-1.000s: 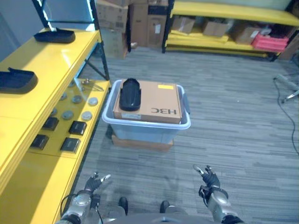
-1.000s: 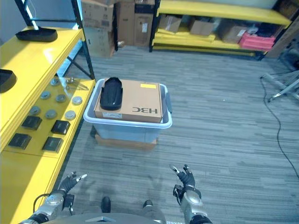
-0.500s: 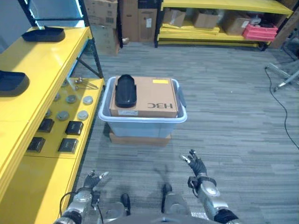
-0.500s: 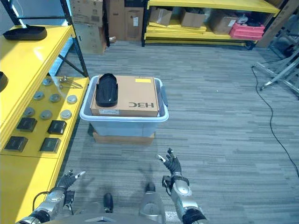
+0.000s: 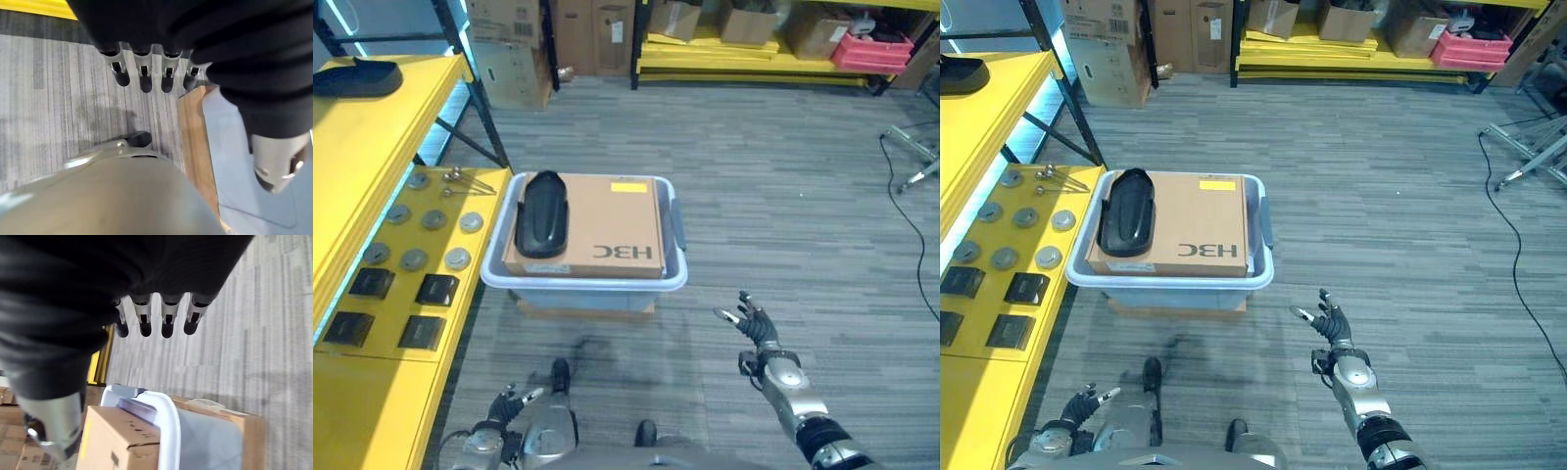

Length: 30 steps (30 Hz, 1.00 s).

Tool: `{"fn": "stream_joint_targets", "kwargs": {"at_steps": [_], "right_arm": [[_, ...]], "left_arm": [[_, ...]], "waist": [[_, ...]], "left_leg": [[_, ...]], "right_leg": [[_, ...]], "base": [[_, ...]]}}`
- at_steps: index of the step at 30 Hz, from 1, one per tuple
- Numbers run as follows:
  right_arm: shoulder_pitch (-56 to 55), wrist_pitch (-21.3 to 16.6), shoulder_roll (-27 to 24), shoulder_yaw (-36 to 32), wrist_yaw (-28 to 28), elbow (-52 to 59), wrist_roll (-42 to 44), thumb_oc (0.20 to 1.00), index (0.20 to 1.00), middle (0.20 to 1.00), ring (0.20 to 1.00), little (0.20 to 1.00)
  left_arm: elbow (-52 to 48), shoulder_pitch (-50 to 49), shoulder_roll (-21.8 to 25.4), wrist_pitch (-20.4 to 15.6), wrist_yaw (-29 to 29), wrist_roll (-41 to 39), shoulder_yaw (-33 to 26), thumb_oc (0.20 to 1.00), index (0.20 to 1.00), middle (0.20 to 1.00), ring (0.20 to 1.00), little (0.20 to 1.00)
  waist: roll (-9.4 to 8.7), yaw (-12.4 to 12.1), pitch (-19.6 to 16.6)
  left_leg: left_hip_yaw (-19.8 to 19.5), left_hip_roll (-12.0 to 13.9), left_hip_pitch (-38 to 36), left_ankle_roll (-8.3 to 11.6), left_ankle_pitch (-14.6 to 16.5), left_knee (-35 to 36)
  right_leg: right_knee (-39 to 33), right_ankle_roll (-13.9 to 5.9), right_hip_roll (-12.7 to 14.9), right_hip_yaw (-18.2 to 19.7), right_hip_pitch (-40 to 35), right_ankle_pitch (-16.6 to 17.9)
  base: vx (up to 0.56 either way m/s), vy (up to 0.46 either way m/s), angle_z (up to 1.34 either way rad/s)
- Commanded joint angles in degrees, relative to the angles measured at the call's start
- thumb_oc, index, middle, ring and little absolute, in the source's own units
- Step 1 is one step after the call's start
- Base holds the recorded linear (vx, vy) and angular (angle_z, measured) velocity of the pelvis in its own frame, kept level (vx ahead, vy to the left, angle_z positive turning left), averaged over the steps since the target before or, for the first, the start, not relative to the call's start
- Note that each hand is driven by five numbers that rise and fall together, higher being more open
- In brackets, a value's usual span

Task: Move parts from the plastic box to the shelf.

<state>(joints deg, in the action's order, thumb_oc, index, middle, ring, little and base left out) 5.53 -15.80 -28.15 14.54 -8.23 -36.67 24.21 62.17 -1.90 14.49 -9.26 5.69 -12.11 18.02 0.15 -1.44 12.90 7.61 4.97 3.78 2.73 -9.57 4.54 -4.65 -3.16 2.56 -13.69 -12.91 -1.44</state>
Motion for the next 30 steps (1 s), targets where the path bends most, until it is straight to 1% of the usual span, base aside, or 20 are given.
{"fn": "stream_joint_targets", "kwargs": {"at_steps": [1,4,5,6,7,8,9,11,13,14,15,18,21,23,24,27,30], "right_arm": [[3.54,-2.53,-2.17,-0.47,-1.71,5.0,-4.47,1.0,1.0,1.0,1.0,1.0],[7.54,-3.23,-2.64,0.66,-4.2,5.88,-5.02,1.0,1.0,1.0,1.0,1.0],[12.4,-2.03,-3.25,1.59,-6.41,6.19,-5.48,1.0,1.0,1.0,1.0,1.0],[13.35,-2.03,-3.36,1.8,-6.64,6.16,-5.58,1.0,1.0,1.0,1.0,1.0],[17.47,0.03,-3.87,2.66,-8.07,6.3,-5.84,1.0,1.0,1.0,1.0,1.0],[17.55,0.05,-3.87,2.68,-8.08,6.28,-5.84,1.0,1.0,1.0,1.0,1.0],[19.64,1.11,-4.1,3.13,-8.68,6.19,-5.97,1.0,1.0,1.0,1.0,1.0],[25.23,5.23,-4.64,4.64,-12.36,5.09,-7.34,1.0,1.0,1.0,1.0,1.0],[29.37,6.95,-5.27,5.27,-14.41,2.31,-7.37,1.0,1.0,1.0,1.0,1.0],[29.42,6.94,-5.26,5.29,-14.41,2.27,-7.37,1.0,1.0,1.0,1.0,1.0],[33.63,8.52,-6.13,5.97,-15.74,-0.54,-8.83,1.0,1.0,1.0,1.0,1.0],[39.8,10.23,-6.97,7.5,-16.78,-5.38,-9.05,1.0,1.0,1.0,1.0,1.0],[45.36,11.32,-7.83,8.86,-17.13,-9.93,-9.26,1.0,1.0,1.0,1.0,1.0],[47.1,11.29,-8.08,9.67,-17.06,-11.46,-9.29,1.0,1.0,1.0,1.0,1.0],[47.87,11.16,-8.13,10.04,-16.65,-12.09,-9.33,1.0,1.0,1.0,1.0,1.0],[51.02,9.93,-8.33,11.41,-17.68,-13.57,-9.62,1.0,1.0,1.0,1.0,1.0],[52.81,8.9,-8.23,11.66,-19.2,-13.15,-10.35,1.0,1.0,1.0,1.0,1.0]], "left_arm": [[-0.1,2.92,3.33,-1.69,1.24,-2.62,1.45,1.0,1.0,1.0,1.0,1.0],[-0.61,5.2,4.47,-2.37,0.74,-5.77,1.06,1.0,1.0,1.0,1.0,1.0],[-1.4,7.22,4.92,-2.3,0.57,-5.71,1.26,1.0,1.0,1.0,1.0,1.0],[-1.51,7.58,4.91,-2.19,0.56,-5.91,1.39,1.0,1.0,1.0,1.0,1.0],[-1.6,8.65,4.83,-2.14,0.16,-6.39,1.95,1.0,1.0,1.0,1.0,1.0],[-1.59,8.69,4.82,-2.14,0.15,-6.4,1.92,1.0,1.0,1.0,1.0,1.0],[-1.57,9.16,4.67,-2.04,-0.04,-6.45,2.19,1.0,1.0,1.0,1.0,1.0],[-1.5,10.36,4.34,-1.63,-0.38,-6.44,3.11,1.0,1.0,1.0,1.0,1.0],[-1.08,10.87,3.87,-1.59,-0.74,-6.67,4.18,1.0,1.0,1.0,1.0,1.0],[-1.07,10.89,3.86,-1.59,-0.74,-6.67,4.16,1.0,1.0,1.0,1.0,1.0],[-0.69,10.97,3.4,-1.95,-0.98,-7.04,5.3,1.0,1.0,1.0,1.0,1.0],[0.29,10.73,2.95,-3.01,-1.71,-7.1,6.71,1.0,1.0,1.0,1.0,1.0],[1.06,10.69,2.8,-4.13,-2.44,-7.82,7.82,1.0,1.0,1.0,1.0,1.0],[1.17,10.71,2.75,-4.67,-2.65,-8.15,8.23,1.0,1.0,1.0,1.0,1.0],[1.26,10.75,2.74,-4.98,-2.77,-8.36,8.39,1.0,1.0,1.0,1.0,1.0],[0.67,11.09,2.71,-5.78,-3.03,-9.34,9.24,1.0,1.0,1.0,1.0,1.0],[-0.38,11.58,2.73,-5.57,-3.36,-10.16,9.46,1.0,1.0,1.0,1.0,1.0]], "waist": [[-0.3,-2.4,1.11],[-0.05,-2.96,2.44],[0.15,-3.5,3.72],[0.21,-3.61,3.98],[0.37,-4.0,4.74],[0.38,-3.96,4.77],[0.45,-4.2,5.1],[0.68,-4.82,6.0],[1.06,-5.58,6.76],[1.06,-5.56,6.76],[1.5,-6.45,7.63],[2.25,-7.84,8.88],[2.97,-8.99,10.06],[3.32,-9.34,10.47],[3.48,-9.46,10.62],[4.13,-10.06,11.16],[4.57,-10.21,11.5]], "left_leg": [[-2.67,0.24,-1.12,1.08,7.45,-2.12],[-3.3,-0.49,-0.44,0.53,7.76,-1.5],[-3.73,-0.88,0.39,0.37,7.71,-0.82],[-3.81,-0.95,0.54,0.34,7.71,-0.68],[-4.04,-1.14,1.24,0.42,7.59,-0.38],[-4.06,-1.13,1.26,0.42,7.58,-0.39],[-4.09,-1.18,1.58,0.47,7.5,-0.26],[-4.22,-1.25,2.58,0.67,7.21,-0.16],[-4.41,-1.25,3.47,0.81,7.0,-0.24],[-4.42,-1.25,3.49,0.81,7.0,-0.25],[-4.66,-1.33,4.51,0.95,6.81,-0.54],[-5.3,-1.58,5.62,1.02,6.61,-0.87],[-6.07,-2.15,6.57,1.0,6.52,-1.11],[-6.38,-2.3,6.7,0.99,6.4,-0.82],[-6.51,-2.35,6.78,1.0,6.36,-0.67],[-7.13,-2.74,6.98,0.98,6.11,0.08],[-7.33,-2.93,7.06,0.93,6.0,0.46]], "right_leg": [[1.21,-3.03,5.96,1.15,6.83,-0.33],[2.75,-3.27,6.56,0.74,9.08,-0.59],[2.89,-3.36,6.81,0.37,10.68,-0.35],[2.87,-3.38,6.86,0.26,10.9,-0.29],[2.62,-3.37,6.91,-0.03,11.58,-0.12],[2.62,-3.37,6.9,-0.05,11.59,-0.12],[2.45,-3.34,6.92,-0.15,11.79,-0.05],[1.93,-3.24,6.98,-0.53,12.25,0.17],[1.7,-3.13,7.07,-0.95,12.72,0.3],[1.71,-3.13,7.07,-0.95,12.74,0.3],[1.66,-3.01,7.24,-1.41,13.32,0.35],[1.55,-2.83,7.5,-2.14,13.97,0.49],[1.54,-2.77,7.79,-2.91,14.78,0.74],[1.63,-2.78,7.89,-3.19,15.13,0.79],[1.71,-2.79,7.92,-3.32,15.3,0.78],[2.2,-2.91,8.15,-3.99,16.11,0.85],[2.76,-3.02,8.38,-4.31,16.77,0.86]], "base": [[0.05,0.1,0.39],[0.0,0.075,0.36],[-0.04,0.049,0.28],[-0.05,0.064,0.54],[-0.01,0.042,0.48],[-0.01,0.041,0.39],[0.01,0.034,0.17],[0.01,0.041,0.17],[0.01,0.034,0.11],[0.0,0.051,0.09],[-0.01,0.036,0.17],[0.0,0.052,0.16],[0.02,0.053,0.11],[0.02,0.047,0.12],[0.01,0.045,0.07],[0.01,0.044,0.1],[0.0,0.043,0.15]]}}
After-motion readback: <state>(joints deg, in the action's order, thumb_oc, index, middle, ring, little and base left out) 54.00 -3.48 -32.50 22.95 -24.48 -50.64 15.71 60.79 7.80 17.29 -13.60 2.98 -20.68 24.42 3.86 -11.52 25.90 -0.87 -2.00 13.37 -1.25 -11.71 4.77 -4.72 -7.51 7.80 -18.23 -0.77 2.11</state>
